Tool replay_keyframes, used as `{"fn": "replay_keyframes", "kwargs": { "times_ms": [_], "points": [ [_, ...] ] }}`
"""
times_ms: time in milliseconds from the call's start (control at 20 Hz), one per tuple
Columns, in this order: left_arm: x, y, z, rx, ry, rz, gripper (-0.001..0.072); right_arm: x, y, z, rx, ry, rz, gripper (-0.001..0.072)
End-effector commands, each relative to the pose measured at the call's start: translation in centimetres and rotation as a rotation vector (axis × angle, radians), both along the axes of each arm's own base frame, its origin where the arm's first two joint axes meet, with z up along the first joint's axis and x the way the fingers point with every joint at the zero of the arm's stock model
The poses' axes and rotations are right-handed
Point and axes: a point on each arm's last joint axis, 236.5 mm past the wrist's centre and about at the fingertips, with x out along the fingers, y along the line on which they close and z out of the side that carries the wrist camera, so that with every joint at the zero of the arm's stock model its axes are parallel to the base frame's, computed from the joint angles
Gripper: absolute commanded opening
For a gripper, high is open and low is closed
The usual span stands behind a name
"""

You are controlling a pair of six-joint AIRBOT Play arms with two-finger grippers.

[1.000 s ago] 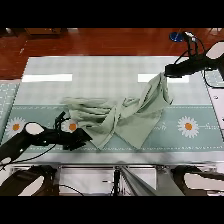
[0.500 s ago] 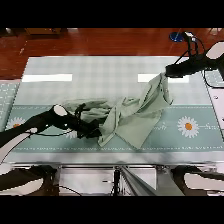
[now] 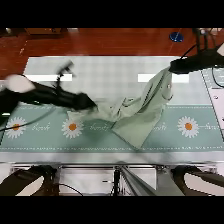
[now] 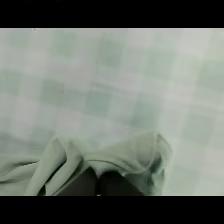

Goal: Fold the shirts.

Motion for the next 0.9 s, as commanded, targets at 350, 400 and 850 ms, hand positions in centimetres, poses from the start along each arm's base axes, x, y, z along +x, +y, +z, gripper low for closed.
{"fn": "replay_keyframes", "kwargs": {
  "times_ms": [350, 400, 850],
  "points": [
    [-8.2, 14.7, 37.5, 0.111, -1.074, 0.617, 0.0019, -15.6, -1.8, 39.5, -0.003, -0.992, -0.137, 0.0025],
    [-9.1, 14.2, 37.8, 0.131, -1.081, 0.611, 0.0020, -18.1, -2.5, 41.3, -0.026, -1.030, -0.165, 0.0025],
    [-19.0, 8.8, 34.0, 0.194, -0.972, 0.541, 0.0019, -29.9, -4.1, 35.7, -0.072, -0.758, -0.247, 0.0025]
  ]
}}
